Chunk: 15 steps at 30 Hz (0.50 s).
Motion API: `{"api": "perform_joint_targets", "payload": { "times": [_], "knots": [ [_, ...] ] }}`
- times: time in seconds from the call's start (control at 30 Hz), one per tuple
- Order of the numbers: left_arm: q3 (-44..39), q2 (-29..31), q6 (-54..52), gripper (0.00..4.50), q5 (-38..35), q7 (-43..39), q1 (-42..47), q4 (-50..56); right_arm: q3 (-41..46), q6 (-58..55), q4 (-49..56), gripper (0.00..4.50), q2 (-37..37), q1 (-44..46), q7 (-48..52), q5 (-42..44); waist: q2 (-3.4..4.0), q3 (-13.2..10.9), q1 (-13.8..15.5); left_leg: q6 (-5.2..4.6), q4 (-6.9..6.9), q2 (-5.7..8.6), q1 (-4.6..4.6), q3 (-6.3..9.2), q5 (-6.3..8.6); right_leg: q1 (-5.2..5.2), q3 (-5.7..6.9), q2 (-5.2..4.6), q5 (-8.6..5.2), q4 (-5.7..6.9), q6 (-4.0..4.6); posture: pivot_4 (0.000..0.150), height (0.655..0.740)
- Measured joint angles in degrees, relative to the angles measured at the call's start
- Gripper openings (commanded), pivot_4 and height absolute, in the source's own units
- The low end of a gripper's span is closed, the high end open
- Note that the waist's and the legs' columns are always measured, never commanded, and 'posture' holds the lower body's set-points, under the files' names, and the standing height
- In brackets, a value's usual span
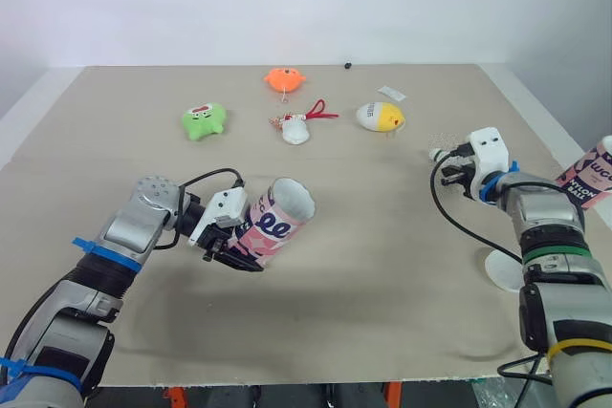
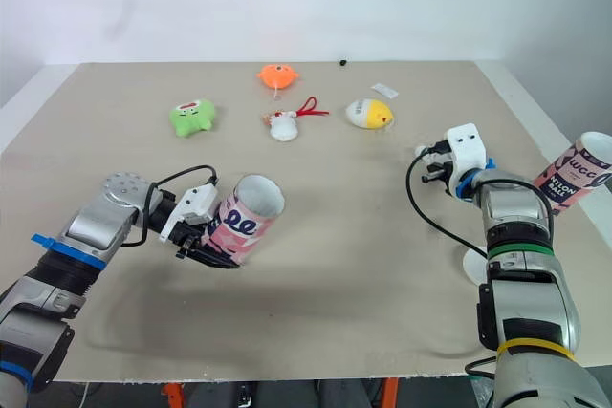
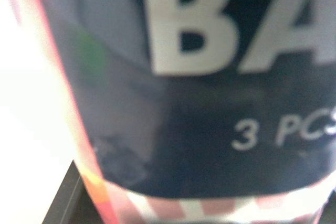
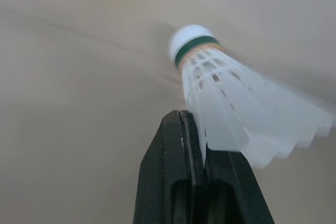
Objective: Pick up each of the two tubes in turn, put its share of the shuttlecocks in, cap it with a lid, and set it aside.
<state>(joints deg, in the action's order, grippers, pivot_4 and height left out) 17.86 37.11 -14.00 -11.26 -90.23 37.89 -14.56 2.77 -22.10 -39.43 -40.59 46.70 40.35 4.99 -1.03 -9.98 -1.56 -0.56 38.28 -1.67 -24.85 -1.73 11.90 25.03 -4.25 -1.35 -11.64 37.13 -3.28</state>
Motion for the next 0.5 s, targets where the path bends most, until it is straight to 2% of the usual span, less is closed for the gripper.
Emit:
{"api": "perform_joint_targets", "payload": {
  "times": [0.03, 0.13, 0.27, 0.3, 0.4, 0.5],
  "knots": [
    [0.0, 0.0, 0.0, 2.55, 0.0, 0.0, 0.0, 0.0, 0.0, -0.7, 2.2, 0.04, -0.5, -0.6, 1.0, 0.4, 0.01, 0.0, 0.0, 0.00, -0.01, 0.00, -0.01, 0.01, 0.00, 0.01, 0.00, 0.00, 0.00, 0.00, 0.00, 0.150, 0.7400],
    [-0.1, 0.0, -0.1, 2.55, -0.1, -0.2, -0.1, 0.1, -1.1, -7.1, 27.9, 0.04, -6.9, -8.6, 11.8, 6.5, 0.15, 0.0, 0.3, -0.03, -0.06, -0.01, -0.17, 0.12, 0.03, 0.15, 0.09, 0.01, -0.11, 0.05, 0.03, 0.150, 0.7400],
    [0.0, -0.1, -0.1, 2.55, 0.0, -0.2, 0.0, 0.0, -2.2, -11.1, 49.2, 0.04, -12.3, -12.4, 20.7, 13.4, 0.16, 0.0, 0.3, -0.06, -0.03, -0.05, -0.10, 0.16, 0.04, 0.09, 0.16, 0.06, -0.13, 0.06, 0.04, 0.150, 0.7400],
    [-0.1, -0.1, -0.1, 2.55, 0.0, -0.2, -0.1, -0.1, -4.4, -12.4, 57.7, 0.04, -14.9, -13.4, 24.9, 16.3, 0.16, 0.0, 0.3, -0.05, 0.01, -0.06, -0.12, 0.19, 0.04, 0.09, 0.20, 0.06, -0.13, 0.08, 0.05, 0.150, 0.7400],
    [0.0, -0.3, -0.1, 2.55, 0.1, -0.2, 0.1, -0.2, -7.9, -12.7, 65.9, 0.04, -15.4, -10.4, 28.2, 18.0, 0.15, 0.0, 0.2, -0.03, 0.14, -0.09, -0.09, 0.10, 0.03, 0.08, 0.16, 0.03, -0.14, 0.05, 0.26, 0.150, 0.7400],
    [0.1, -0.5, -0.1, 2.55, 0.1, -0.2, 0.2, -0.6, -11.5, -12.6, 66.4, 0.04, -15.4, -6.3, 29.5, 17.1, 0.08, 0.0, 0.2, 0.06, 0.23, -0.08, -0.09, 0.02, -0.05, 0.09, 0.15, -0.06, -0.03, 0.04, 0.27, 0.150, 0.7400]
  ]
}}
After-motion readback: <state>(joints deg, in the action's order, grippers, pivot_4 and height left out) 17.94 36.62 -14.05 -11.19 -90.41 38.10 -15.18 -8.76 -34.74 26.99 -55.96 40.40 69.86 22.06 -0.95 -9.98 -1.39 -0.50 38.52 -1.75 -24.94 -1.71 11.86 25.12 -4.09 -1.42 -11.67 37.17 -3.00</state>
